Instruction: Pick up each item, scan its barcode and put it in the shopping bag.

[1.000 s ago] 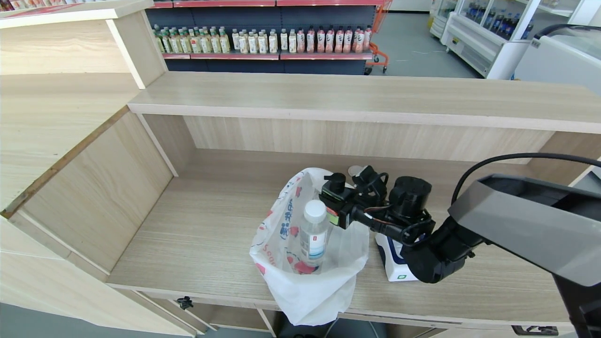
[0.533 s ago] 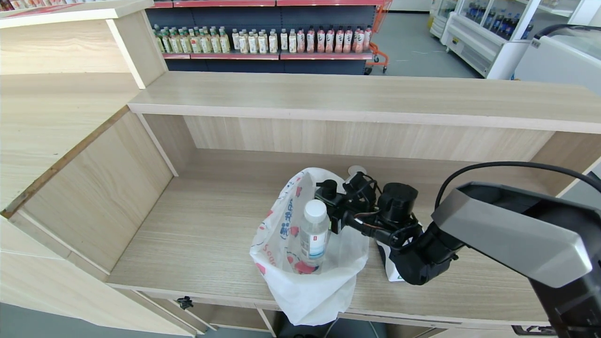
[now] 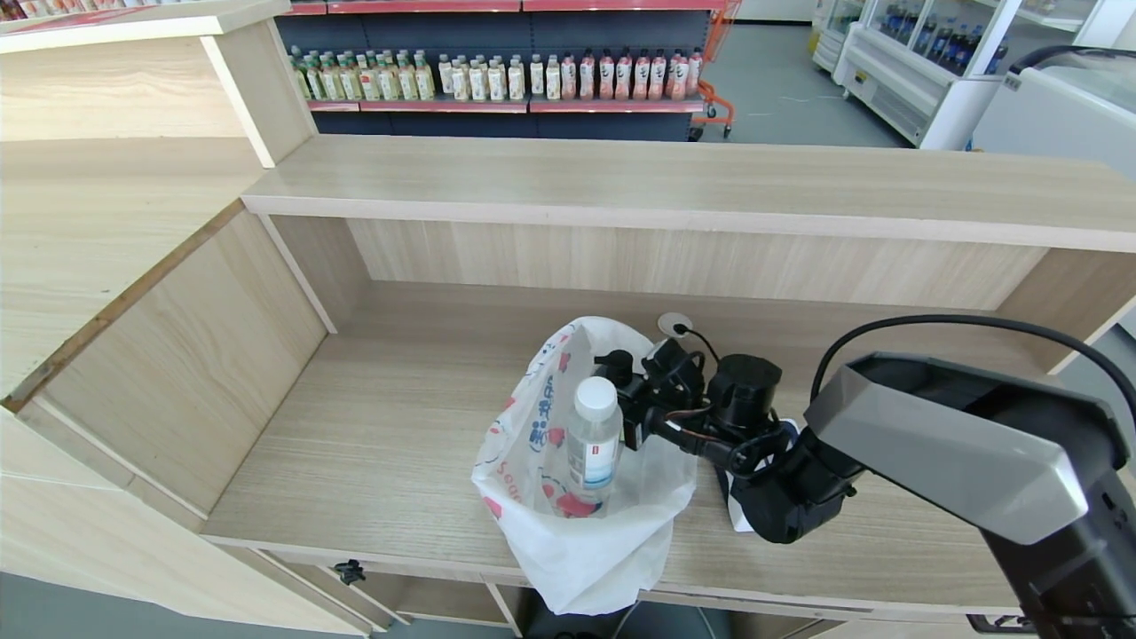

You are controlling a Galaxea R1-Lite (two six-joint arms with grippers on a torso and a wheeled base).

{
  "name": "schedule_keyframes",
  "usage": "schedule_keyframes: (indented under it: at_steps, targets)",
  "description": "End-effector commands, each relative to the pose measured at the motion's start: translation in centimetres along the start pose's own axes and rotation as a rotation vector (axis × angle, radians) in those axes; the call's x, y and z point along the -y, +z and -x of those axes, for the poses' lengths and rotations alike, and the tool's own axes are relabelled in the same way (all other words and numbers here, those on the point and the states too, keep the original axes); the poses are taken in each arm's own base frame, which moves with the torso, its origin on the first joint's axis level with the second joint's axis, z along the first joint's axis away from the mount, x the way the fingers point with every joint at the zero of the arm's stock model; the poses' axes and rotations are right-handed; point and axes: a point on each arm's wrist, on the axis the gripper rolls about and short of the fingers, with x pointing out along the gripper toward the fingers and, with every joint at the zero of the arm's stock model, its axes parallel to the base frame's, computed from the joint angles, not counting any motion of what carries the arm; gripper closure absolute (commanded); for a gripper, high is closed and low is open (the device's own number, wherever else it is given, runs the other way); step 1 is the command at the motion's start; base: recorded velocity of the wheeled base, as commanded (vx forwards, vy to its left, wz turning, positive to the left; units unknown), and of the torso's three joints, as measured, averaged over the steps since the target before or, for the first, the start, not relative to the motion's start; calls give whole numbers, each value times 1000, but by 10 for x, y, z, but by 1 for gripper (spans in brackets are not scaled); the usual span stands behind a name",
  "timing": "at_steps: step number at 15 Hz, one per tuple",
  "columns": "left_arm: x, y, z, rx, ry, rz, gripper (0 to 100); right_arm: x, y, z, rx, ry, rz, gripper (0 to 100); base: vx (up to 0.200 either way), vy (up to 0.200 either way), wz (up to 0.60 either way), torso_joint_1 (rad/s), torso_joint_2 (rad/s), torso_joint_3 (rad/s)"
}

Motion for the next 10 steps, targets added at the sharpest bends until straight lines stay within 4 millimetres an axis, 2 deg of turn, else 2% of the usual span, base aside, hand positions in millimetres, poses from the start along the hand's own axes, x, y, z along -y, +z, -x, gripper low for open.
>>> schedule_keyframes:
  at_steps: [1, 5, 6, 10]
  targets:
    - [0, 0, 0, 0, 0, 0, 0, -1, -2, 0, -6, 3, -2, 100, 0, 0, 0, 0, 0, 0]
    - [0, 0, 0, -1, 0, 0, 0, -2, -6, 1, -15, 4, 20, 100, 0, 0, 0, 0, 0, 0]
    - [0, 0, 0, -1, 0, 0, 0, -2, -7, 1, -17, 5, 19, 0, 0, 0, 0, 0, 0, 0]
    - [0, 0, 0, -1, 0, 0, 0, 3, 0, 2, -1, -5, 26, 0, 0, 0, 0, 0, 0, 0]
